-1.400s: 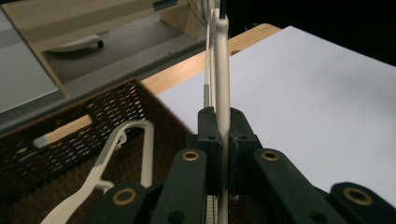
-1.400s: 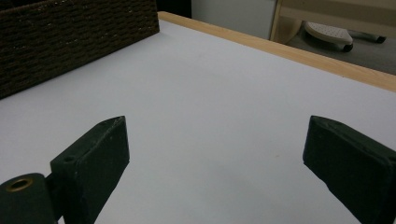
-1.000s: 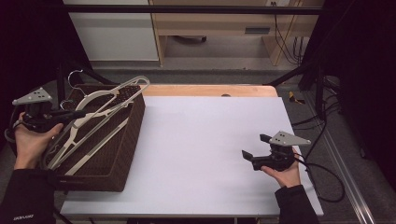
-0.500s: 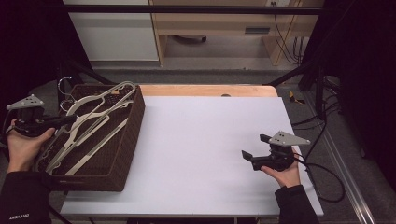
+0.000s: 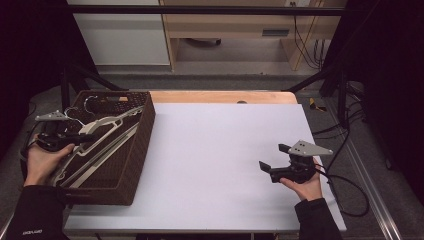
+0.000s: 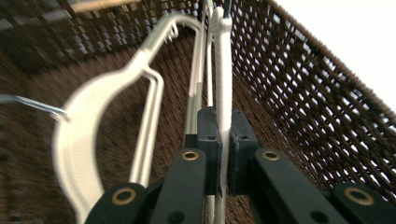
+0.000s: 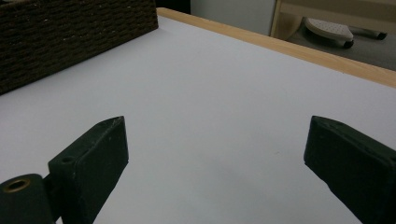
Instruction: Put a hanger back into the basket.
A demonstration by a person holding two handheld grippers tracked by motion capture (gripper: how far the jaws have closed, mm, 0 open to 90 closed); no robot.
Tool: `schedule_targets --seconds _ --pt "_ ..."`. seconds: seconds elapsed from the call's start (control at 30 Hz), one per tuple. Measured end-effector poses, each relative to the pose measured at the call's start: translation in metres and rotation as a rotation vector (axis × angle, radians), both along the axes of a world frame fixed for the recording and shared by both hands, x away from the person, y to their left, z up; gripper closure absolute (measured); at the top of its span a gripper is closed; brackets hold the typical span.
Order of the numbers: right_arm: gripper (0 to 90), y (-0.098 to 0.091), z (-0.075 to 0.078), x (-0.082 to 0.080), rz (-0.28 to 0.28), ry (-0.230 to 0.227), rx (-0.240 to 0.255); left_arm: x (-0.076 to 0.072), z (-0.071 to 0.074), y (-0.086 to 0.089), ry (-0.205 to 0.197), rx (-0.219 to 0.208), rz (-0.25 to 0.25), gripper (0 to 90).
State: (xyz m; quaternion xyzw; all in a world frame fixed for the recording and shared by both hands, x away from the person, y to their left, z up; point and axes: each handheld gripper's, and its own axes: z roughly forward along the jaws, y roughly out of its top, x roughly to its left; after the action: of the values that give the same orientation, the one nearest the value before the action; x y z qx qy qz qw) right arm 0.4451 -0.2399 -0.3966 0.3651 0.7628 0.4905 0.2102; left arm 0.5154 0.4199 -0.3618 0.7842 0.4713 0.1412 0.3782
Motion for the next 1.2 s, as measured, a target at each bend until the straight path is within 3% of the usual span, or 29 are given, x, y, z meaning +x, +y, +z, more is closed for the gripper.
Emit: schedule_targets --seconds 0.1,0.27,0.37,0.47,0.63,0.67,0.77,0.83,0.97,1.1,1.2 --pt "6.8 0.000 0.000 0.000 0.003 0.003 -0.002 0.000 -0.010 0.005 0.028 -0.021 0.034 85.0" --pt "6.8 0.001 -0.001 0.000 0.002 0.006 0.001 -0.001 -0.017 0.009 0.051 -0.007 0.093 83.6" --pt "6.7 0.002 -0.001 0.000 0.000 0.007 -0.001 -0.002 -0.014 0.008 0.048 0.061 0.154 81.7" --pt "6.6 0.002 -0.001 0.000 0.001 0.006 -0.001 -0.006 -0.013 0.011 0.007 0.070 0.228 69.8" --pt "6.5 0.001 -0.001 0.000 0.000 0.005 0.000 -0.024 -0.007 0.013 -0.083 0.051 0.266 60.1" --pt "6.5 0.001 -0.001 0.000 0.000 0.004 -0.001 -0.027 -0.005 0.012 -0.097 0.053 0.265 58.0" --pt "6.4 0.001 -0.001 0.000 -0.001 0.004 -0.001 -0.042 0.004 0.005 -0.186 0.002 0.264 49.8" --pt "6.3 0.001 -0.001 0.000 -0.002 0.002 0.000 -0.048 0.008 -0.001 -0.217 -0.018 0.250 46.2" --pt "6.3 0.000 0.000 -0.001 -0.005 -0.007 0.009 -0.065 0.016 -0.024 -0.295 -0.081 0.179 38.9" --pt "5.9 -0.001 0.000 -0.002 -0.003 -0.012 0.020 -0.074 0.018 -0.047 -0.308 -0.162 0.106 29.3" --pt "5.6 -0.002 0.001 -0.003 -0.008 -0.012 0.026 -0.079 0.015 -0.067 -0.317 -0.161 0.059 23.8"
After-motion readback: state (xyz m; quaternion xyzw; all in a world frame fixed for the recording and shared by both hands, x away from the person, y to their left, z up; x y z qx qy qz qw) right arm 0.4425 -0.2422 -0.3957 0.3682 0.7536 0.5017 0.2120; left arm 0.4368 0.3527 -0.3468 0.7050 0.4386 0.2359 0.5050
